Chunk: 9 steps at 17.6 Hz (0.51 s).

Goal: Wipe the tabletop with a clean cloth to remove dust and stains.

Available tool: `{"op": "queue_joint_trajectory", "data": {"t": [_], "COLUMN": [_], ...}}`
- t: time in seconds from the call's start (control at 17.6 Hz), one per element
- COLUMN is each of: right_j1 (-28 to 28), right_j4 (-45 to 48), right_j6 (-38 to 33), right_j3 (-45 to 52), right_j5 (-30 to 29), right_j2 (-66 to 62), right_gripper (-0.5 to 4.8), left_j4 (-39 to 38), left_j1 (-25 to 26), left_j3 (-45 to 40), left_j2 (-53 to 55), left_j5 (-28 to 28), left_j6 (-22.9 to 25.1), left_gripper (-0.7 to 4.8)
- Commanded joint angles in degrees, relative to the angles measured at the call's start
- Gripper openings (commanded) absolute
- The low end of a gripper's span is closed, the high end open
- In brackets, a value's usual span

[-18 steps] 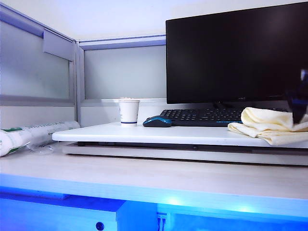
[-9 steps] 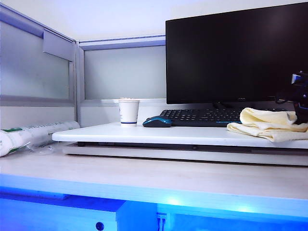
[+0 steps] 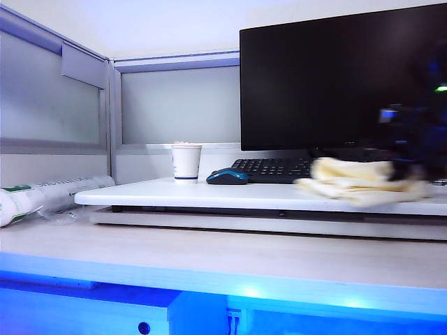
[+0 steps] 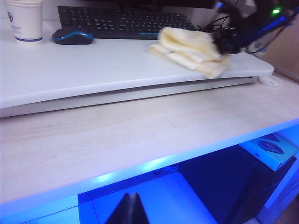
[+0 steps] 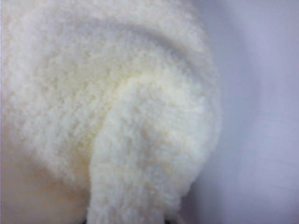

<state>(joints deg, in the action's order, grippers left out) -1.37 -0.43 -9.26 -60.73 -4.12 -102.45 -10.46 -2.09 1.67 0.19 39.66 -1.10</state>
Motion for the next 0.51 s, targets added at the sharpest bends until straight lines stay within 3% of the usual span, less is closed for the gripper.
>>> {"op": "queue_joint_trajectory", "data": {"t": [0.06, 0.51], "right_j1": [-4.92, -17.64], "right_j4": [-7.06, -12.07], "right_j6": [-2.73, -7.28], "right_j3": [-2.91, -26.32], "right_j5": [-2.38, -3.74], "right_j2": [-5.03, -21.05], "right_gripper": [-0.05, -0.05], "left_j4": [-0.66, -0.63], "left_j1": [0.00, 0.02], "left_j3": [-0.04, -0.02], "left_j2": [0.02, 0.02], "left_j5": [0.48, 0.46], "left_j6": [-0.02, -0.02], "left_gripper": [-0.05, -0.05]}}
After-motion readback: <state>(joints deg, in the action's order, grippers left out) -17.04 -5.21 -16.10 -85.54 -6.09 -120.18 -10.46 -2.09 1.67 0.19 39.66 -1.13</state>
